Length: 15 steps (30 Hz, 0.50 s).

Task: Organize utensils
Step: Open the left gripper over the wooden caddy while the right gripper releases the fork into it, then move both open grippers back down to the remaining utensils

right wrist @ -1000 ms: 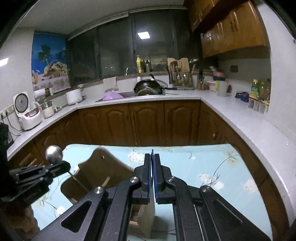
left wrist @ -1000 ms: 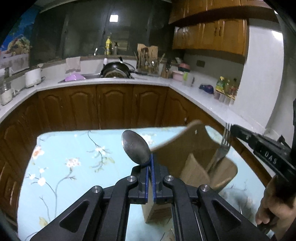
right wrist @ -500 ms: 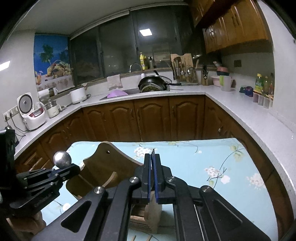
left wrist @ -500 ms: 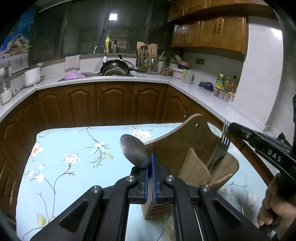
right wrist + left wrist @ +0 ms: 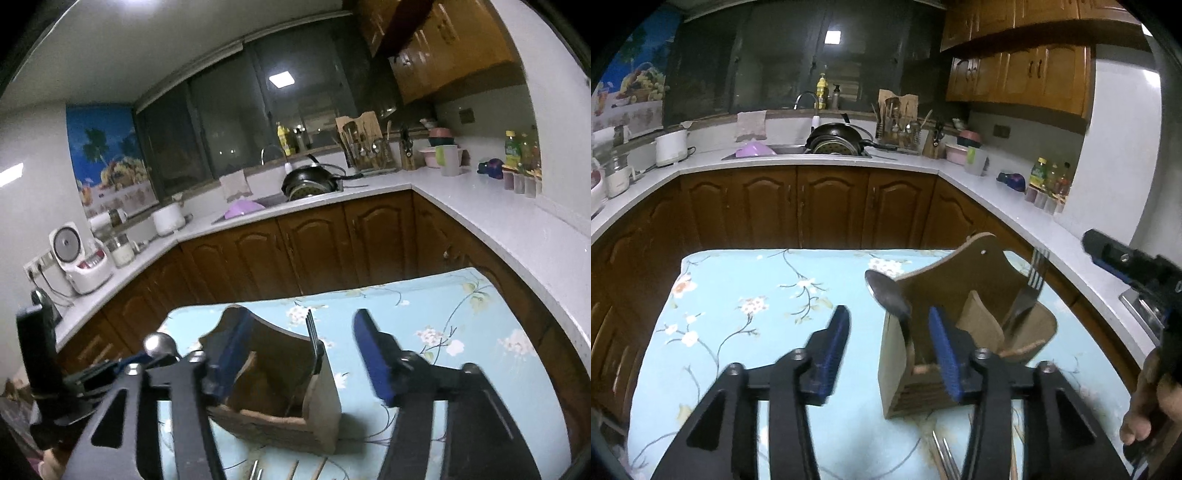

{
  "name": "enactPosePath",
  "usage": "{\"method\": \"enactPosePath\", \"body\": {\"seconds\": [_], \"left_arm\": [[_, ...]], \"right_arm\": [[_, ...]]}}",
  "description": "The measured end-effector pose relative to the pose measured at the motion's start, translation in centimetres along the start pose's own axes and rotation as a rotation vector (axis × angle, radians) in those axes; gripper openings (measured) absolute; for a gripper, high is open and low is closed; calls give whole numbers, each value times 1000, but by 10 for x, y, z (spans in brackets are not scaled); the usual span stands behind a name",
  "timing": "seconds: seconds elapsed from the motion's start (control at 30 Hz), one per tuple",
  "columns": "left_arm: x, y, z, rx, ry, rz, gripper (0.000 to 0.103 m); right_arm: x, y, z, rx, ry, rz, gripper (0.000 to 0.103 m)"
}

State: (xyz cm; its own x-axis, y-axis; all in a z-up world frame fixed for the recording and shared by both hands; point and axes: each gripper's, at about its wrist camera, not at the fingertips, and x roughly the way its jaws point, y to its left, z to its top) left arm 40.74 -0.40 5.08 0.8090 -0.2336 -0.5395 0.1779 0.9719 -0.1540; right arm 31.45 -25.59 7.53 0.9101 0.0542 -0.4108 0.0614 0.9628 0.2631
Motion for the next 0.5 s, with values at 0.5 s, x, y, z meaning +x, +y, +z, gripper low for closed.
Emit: {"method": "enactPosePath", "body": {"seconds": [0.5], "left_arm": [[-107,10,-75,-64,27,43,86]], "right_arm": [[-94,-18,-68,81,21,-17,99]]}}
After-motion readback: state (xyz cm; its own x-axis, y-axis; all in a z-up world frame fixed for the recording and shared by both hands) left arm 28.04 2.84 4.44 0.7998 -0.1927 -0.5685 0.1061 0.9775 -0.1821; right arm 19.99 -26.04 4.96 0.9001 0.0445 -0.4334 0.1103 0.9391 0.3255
